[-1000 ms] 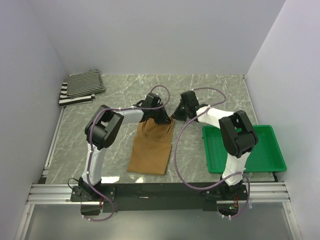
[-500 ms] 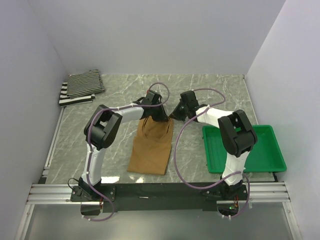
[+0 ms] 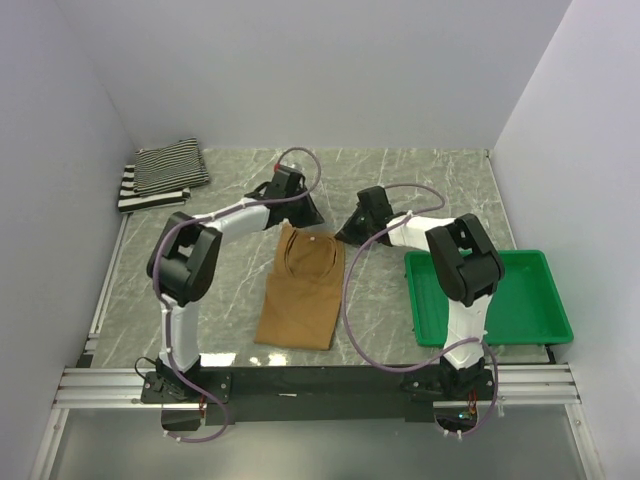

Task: Fold and stack the tank tops

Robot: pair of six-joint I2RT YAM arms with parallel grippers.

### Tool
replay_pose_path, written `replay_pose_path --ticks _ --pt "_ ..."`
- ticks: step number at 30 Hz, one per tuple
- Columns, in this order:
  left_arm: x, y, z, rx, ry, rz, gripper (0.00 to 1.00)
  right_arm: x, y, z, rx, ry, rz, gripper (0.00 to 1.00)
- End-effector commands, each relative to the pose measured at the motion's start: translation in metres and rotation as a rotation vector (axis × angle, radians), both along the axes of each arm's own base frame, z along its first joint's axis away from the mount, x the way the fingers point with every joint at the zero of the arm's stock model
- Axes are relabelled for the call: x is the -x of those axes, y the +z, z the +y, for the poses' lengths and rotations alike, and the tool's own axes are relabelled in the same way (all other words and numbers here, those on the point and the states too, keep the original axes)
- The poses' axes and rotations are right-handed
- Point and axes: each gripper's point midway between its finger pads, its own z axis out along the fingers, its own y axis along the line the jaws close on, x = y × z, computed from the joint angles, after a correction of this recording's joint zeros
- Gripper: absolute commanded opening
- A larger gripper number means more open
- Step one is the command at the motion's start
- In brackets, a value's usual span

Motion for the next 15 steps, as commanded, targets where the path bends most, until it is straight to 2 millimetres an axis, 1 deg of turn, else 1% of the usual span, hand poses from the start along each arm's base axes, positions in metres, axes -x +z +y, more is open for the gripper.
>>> replay_pose_path --ticks 1,2,3,4,5,6,7,8,9,10,11,12,13,15 --pt "0.001 0.049 0.01 0.031 0.012 -0.095 0.19 -0.008 -0.003 0.007 -0.013 -0.009 -0.01 0.07" --pt "0.002 0.051 0.014 0.024 0.023 -0.099 0.19 -0.012 -0.003 0.006 0.004 -0.016 -0.008 0.06" --pt "0.008 0.055 0.02 0.021 0.032 -0.106 0.19 -0.012 -0.009 0.003 0.026 -0.028 0.01 0.05" --pt "0.01 0.057 0.023 0.019 0.043 -0.109 0.2 -0.018 -0.006 0.002 0.036 -0.04 0.004 0.05" --pt "0.013 0.059 0.027 0.023 0.051 -0.113 0.2 -0.018 -0.011 -0.005 0.078 -0.062 0.014 0.05" --pt "0.021 0.059 0.033 0.032 0.062 -0.105 0.21 -0.019 -0.015 -0.007 0.093 -0.072 0.022 0.05" --pt "0.022 0.059 0.039 0.04 0.076 -0.101 0.22 -0.021 -0.017 -0.009 0.111 -0.079 0.025 0.05" --pt "0.022 0.062 0.041 0.062 0.081 -0.108 0.22 -0.028 -0.014 -0.011 0.132 -0.089 0.024 0.05" --pt "0.03 0.059 0.044 0.08 0.076 -0.09 0.21 -0.03 -0.022 -0.012 0.15 -0.087 0.04 0.05" --pt "0.03 0.059 0.048 0.088 0.079 -0.087 0.21 -0.035 -0.025 -0.014 0.173 -0.097 0.039 0.05" --pt "0.034 0.058 0.05 0.088 0.076 -0.079 0.22 -0.043 -0.017 -0.011 0.18 -0.091 0.032 0.05" --pt "0.037 0.057 0.051 0.083 0.063 -0.078 0.22 -0.047 -0.024 -0.012 0.197 -0.095 0.046 0.05" --pt "0.04 0.056 0.051 0.082 0.056 -0.075 0.22 -0.053 -0.017 -0.007 0.19 -0.088 0.033 0.06" --pt "0.05 0.056 0.054 0.092 0.045 -0.074 0.24 -0.057 -0.017 -0.003 0.195 -0.061 0.034 0.07"
